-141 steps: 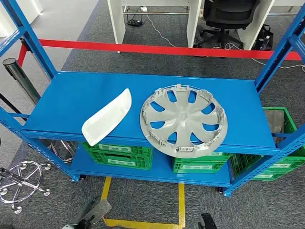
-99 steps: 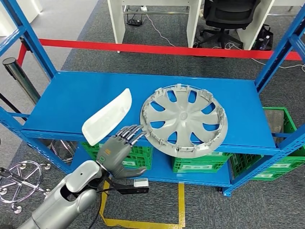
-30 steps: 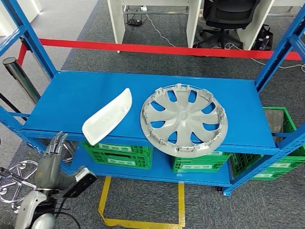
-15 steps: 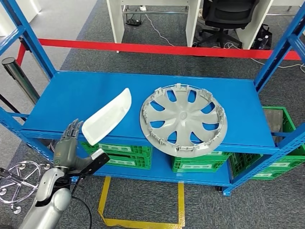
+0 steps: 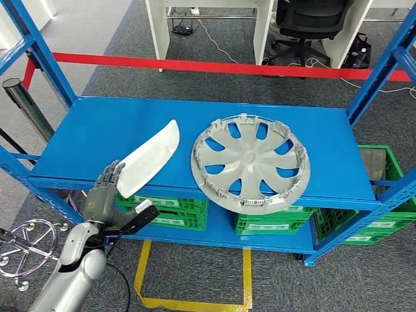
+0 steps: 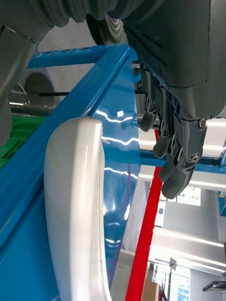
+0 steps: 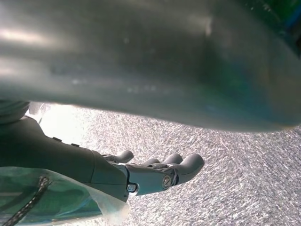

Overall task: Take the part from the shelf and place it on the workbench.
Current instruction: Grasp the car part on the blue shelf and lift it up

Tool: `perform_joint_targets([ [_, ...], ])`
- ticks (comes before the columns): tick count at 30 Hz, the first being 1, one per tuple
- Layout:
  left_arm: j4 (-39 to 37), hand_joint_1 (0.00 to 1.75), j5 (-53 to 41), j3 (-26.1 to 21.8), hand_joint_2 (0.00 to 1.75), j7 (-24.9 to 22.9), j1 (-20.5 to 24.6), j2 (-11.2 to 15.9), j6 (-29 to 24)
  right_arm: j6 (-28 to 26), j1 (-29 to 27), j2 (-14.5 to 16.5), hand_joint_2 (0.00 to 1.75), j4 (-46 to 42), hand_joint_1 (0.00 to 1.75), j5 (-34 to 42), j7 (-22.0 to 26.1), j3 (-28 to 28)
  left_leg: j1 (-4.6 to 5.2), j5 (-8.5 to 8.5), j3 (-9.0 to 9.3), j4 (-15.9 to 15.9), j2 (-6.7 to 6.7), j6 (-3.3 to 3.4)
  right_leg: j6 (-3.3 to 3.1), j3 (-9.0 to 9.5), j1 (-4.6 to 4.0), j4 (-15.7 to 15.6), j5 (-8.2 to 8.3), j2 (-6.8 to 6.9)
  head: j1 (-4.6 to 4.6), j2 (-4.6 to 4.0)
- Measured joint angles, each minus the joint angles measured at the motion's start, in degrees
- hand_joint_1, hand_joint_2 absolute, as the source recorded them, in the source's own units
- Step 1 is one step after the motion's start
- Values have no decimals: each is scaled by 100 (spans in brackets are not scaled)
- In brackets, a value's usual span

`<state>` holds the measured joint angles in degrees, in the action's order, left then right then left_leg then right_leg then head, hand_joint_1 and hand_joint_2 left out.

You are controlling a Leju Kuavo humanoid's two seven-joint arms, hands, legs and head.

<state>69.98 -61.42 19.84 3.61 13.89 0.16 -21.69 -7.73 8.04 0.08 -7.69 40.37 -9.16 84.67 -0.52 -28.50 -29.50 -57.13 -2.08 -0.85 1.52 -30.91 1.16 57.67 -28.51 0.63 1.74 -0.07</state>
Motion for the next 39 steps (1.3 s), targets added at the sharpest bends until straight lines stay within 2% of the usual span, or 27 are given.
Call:
perform_joint_targets([
  [10, -392, 0, -321, 307, 175, -146, 244, -39, 202, 51, 34, -1, 0, 0, 0, 0, -9, 3, 0, 0, -1, -2, 0, 0, 2, 1, 0, 0, 2, 0, 1, 0],
  [12, -484, 4, -338, 367, 175, -172, 270, -53, 225, 60, 43, -1, 0, 0, 0, 0, -9, 4, 0, 0, -1, -2, 0, 0, 2, 0, 0, 0, 2, 0, 1, 0],
  [13, -529, 26, -338, 389, 175, -184, 279, -61, 233, 63, 48, -1, 0, 0, 0, 0, -9, 5, 0, 0, -2, -3, 0, 0, 2, 0, 0, 0, 2, -1, 1, 0],
  [16, -654, 148, -333, 429, 175, -205, 301, -84, 243, 69, 61, -1, 0, 0, 0, 0, -9, 8, 0, 0, -2, -3, -1, 0, 2, -1, 0, 0, 2, -1, 0, 0],
  [17, -690, 170, -331, 438, 175, -207, 306, -88, 244, 69, 64, -1, 0, 0, 0, 0, -9, 8, 0, 0, -2, -3, -1, 0, 2, 0, 0, 0, 2, -1, -1, 0],
  [18, -720, 175, -330, 443, 175, -209, 308, -91, 244, 69, 66, -1, 0, 0, 0, 0, -9, 9, 0, 0, -2, -3, -1, 0, 2, -1, 0, 0, 2, -1, -1, 0],
  [25, -841, 175, -312, 467, 175, -233, 323, -95, 233, 69, 71, -1, 0, 0, 0, 4, 7, 14, 0, 0, -2, -3, -1, 0, 2, 0, 0, 1, 2, 0, 0, 0],
  [39, -788, 175, -213, 456, 175, -216, 465, -85, -159, 37, 80, -1, 0, 0, 0, 69, 24, 22, 0, 2, 0, -3, 0, 2, 5, 6, 0, 1, 5, 1, -1, 0],
])
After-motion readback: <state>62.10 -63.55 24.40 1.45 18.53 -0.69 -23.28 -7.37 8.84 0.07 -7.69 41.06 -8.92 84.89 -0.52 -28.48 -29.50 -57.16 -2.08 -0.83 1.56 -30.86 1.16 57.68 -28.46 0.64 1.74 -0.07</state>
